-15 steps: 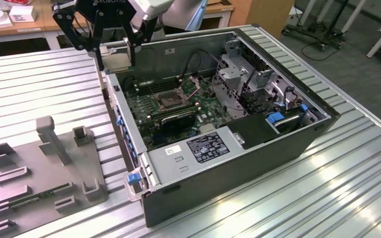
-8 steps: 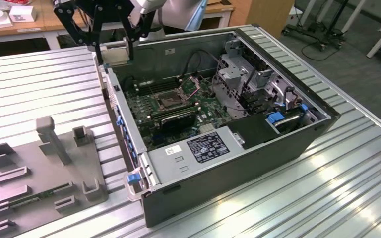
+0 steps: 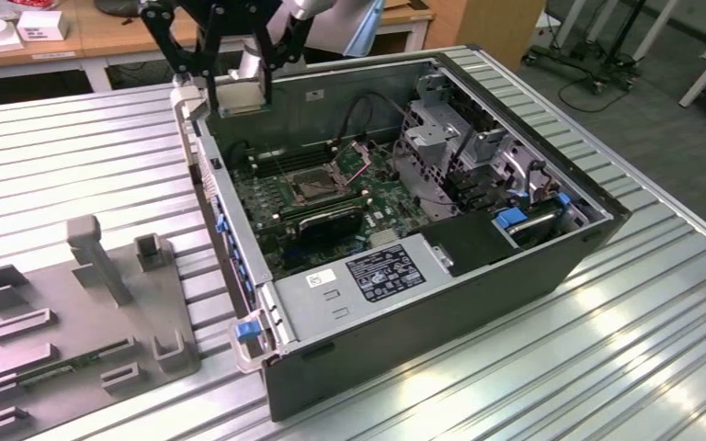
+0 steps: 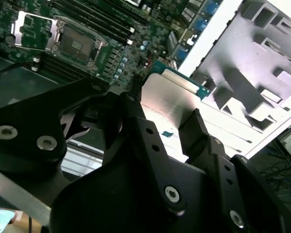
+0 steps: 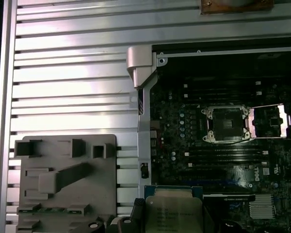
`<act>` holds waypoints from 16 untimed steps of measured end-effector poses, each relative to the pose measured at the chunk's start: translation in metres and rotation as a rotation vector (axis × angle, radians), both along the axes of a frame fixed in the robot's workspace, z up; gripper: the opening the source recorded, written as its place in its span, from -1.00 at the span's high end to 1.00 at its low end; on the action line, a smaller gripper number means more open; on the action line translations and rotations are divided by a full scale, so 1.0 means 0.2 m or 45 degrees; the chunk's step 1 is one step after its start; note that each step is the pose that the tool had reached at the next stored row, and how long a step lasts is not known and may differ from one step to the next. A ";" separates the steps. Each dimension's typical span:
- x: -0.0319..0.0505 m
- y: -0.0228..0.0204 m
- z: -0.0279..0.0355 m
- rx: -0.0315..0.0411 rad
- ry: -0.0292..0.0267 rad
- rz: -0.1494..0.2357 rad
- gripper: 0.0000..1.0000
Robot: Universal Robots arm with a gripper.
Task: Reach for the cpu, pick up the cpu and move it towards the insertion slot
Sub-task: 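Pick up the cpu and move it towards the insertion slot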
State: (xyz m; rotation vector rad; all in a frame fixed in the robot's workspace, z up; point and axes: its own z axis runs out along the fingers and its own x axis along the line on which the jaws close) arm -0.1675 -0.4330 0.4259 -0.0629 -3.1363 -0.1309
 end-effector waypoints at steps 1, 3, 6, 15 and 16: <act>0.011 0.002 0.000 0.0000 0.0001 0.000 -0.08; 0.027 0.005 -0.001 0.0001 -0.0001 0.000 -0.08; 0.049 0.008 -0.001 0.0003 -0.0001 0.000 -0.08; 0.086 0.016 -0.003 0.0003 -0.0005 0.000 -0.08; 0.089 0.017 -0.004 0.0004 -0.0006 0.000 -0.08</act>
